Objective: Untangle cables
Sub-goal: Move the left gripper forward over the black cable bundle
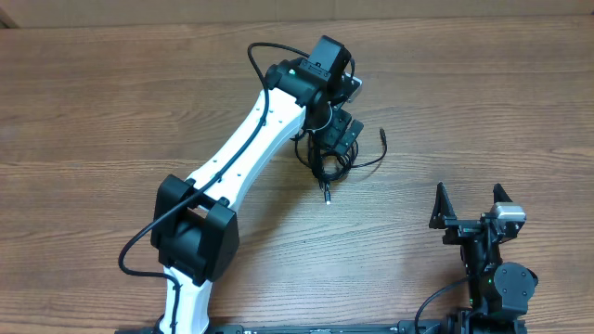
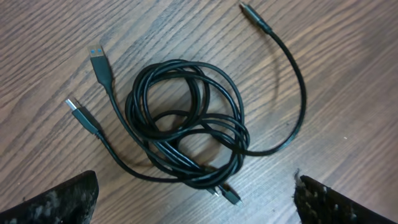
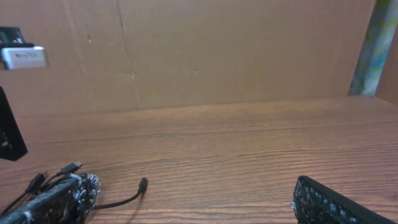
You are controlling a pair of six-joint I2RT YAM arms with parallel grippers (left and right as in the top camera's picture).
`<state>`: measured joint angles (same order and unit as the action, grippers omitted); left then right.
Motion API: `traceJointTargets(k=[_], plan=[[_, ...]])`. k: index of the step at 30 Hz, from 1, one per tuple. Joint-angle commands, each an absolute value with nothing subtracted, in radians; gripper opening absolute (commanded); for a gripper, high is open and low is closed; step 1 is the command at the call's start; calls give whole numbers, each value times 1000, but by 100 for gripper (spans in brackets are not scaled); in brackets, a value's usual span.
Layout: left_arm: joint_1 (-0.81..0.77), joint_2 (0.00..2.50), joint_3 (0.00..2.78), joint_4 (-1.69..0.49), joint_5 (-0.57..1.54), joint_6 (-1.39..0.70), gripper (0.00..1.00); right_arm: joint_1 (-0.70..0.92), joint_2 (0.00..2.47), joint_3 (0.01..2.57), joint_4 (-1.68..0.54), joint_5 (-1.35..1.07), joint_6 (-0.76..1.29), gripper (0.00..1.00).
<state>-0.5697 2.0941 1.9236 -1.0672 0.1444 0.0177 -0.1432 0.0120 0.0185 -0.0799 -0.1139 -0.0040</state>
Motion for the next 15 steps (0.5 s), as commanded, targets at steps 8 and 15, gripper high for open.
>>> traceJointTargets(k=[8,15], plan=[[-573,2186,1944,-1056,52,-116,100,-147,3,9,-77,-102,-9,100],[-573,2188,1944,-923,-66,-78,100,-147,3,9,-77,-102,-9,100]])
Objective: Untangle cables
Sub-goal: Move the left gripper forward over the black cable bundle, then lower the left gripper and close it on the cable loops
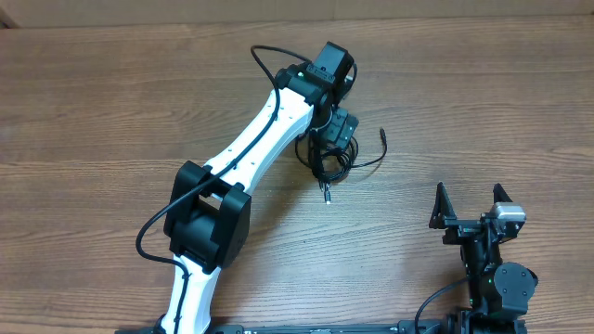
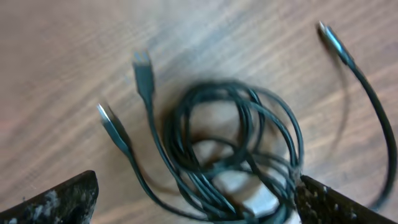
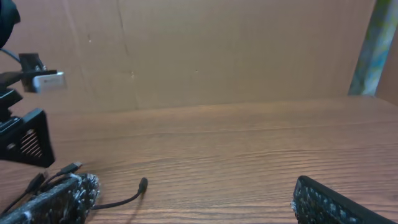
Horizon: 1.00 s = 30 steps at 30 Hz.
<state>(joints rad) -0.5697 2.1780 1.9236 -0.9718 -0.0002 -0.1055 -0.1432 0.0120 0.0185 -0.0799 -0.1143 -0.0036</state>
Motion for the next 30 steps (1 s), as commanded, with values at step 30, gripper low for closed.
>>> traceJointTargets(k=[30], plan=[[-577,2201,1806,-727,45,443,100,-147,3,9,-77,-102,-9,100]])
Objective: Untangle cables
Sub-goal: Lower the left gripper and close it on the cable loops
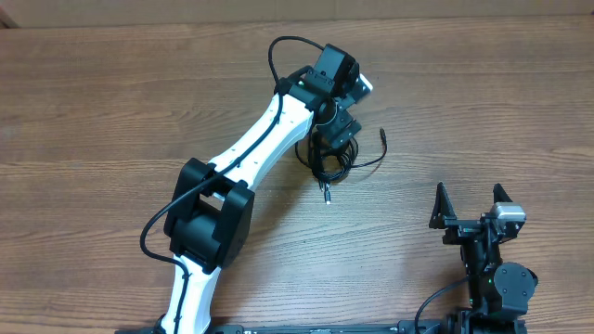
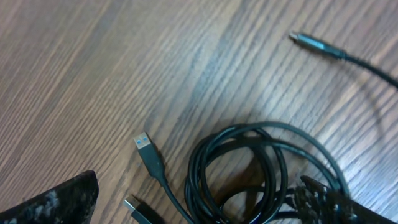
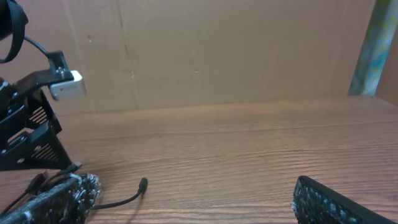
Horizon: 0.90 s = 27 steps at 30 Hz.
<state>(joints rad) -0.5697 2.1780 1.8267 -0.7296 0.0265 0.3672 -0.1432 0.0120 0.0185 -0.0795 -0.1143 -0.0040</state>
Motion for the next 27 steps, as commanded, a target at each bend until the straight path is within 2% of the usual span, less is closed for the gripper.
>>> traceJointTargets(k=[1,10,17,20,21,23,27], plan=[[-577,2207,1806,-725,45,443,100,-147,3,9,-77,-102,-9,100],[-577,2299,1806,-694,45,449,99,-147,3,9,-77,-102,-9,100],[-577,2323,1806,-681,45,450,95,-147,3,9,-76,-102,-9,100],[-577,2328,1806,-675,46,454,90,-147,3,9,-77,-102,-9,100],[-577,2334,1806,-677,50,473,80,-147,3,9,-77,-102,-9,100],[-577,2337,1804,-682,54,476,73,-147,3,9,-77,-102,-9,100],[-577,2351,1801,-688,83,476,70,-147,3,9,-77,-102,-9,100]])
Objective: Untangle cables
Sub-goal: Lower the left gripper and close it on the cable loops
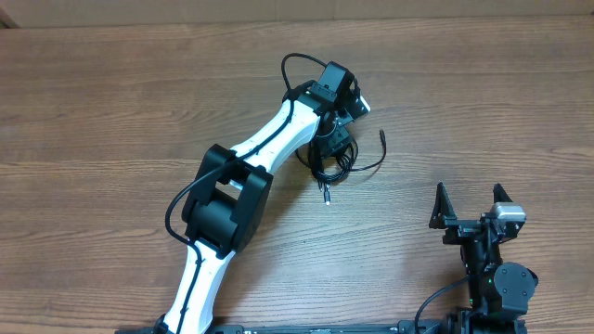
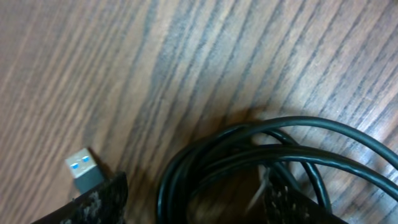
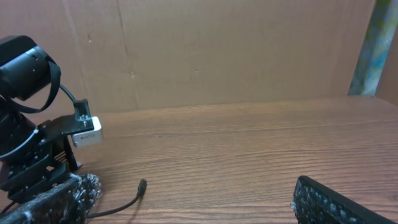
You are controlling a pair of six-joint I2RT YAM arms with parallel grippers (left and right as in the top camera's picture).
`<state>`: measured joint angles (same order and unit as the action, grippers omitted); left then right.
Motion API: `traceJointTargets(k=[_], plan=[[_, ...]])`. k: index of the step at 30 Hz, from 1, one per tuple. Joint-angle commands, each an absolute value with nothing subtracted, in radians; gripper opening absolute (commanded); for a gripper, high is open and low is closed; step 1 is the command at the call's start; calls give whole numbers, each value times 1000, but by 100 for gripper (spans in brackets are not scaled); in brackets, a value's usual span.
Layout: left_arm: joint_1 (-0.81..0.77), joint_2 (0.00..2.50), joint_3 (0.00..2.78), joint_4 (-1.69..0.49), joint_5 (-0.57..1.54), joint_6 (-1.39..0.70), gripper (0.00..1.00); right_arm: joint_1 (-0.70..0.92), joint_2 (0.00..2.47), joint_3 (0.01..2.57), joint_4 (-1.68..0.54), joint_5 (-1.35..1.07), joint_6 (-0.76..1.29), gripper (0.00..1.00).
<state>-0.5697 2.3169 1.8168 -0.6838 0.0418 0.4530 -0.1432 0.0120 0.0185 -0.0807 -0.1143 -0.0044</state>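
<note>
The tangle of black cables [image 1: 330, 165] lies mid-table, with one loose plug end [image 1: 382, 137] to its right and another [image 1: 327, 197] in front of it. My left gripper [image 1: 331, 147] points down onto the coil. In the left wrist view it [image 2: 196, 208] is open and close to the wood. Its fingers [image 2: 93, 205] stand on either side of several coil strands [image 2: 249, 152], and a blue-tongued USB plug [image 2: 81, 169] lies just outside the left finger. My right gripper [image 3: 193, 202] is open and empty, far from the tangle.
The right arm [image 1: 487, 250] is parked at the table's front right. A cardboard wall [image 3: 217, 50] stands behind the table. One black plug end [image 3: 142, 185] lies on the wood ahead of the right gripper, and the left arm's wrist [image 3: 37, 143] is at that view's left.
My left gripper has come down much closer to the table, and its fingers now stand nearer together astride the coil strands. Its wrist has turned. The right arm has not moved.
At first my left gripper hung open above the whole tangle, with all the plugs in view. Then it was lower over the coil, then shifted with the coil at the frame's lower edge. Now it straddles the coil at table height. The right arm stayed parked throughout.
</note>
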Motion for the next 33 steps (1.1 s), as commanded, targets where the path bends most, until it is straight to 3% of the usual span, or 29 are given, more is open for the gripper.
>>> traceJointTargets(k=[1,6,10,13,24,33], plan=[[-577,2361,1801,-688,83,476,70,-147,3,9,-77,-102,-9,100],[-577,2403,1801,-698,78,476,69,-147,3,9,-77,-102,-9,100],[-577,2424,1801,-727,78,475,39,-147,3,9,-77,-102,-9,100],[-577,2424,1801,-730,71,475,6,-147,3,9,-77,-102,-9,100],[-576,2423,1870,-894,67,406,4,-147,3,9,-77,-102,-9,100],[-577,2421,2199,-1176,-34,255,4,-147,3,9,-77,-102,-9,100]])
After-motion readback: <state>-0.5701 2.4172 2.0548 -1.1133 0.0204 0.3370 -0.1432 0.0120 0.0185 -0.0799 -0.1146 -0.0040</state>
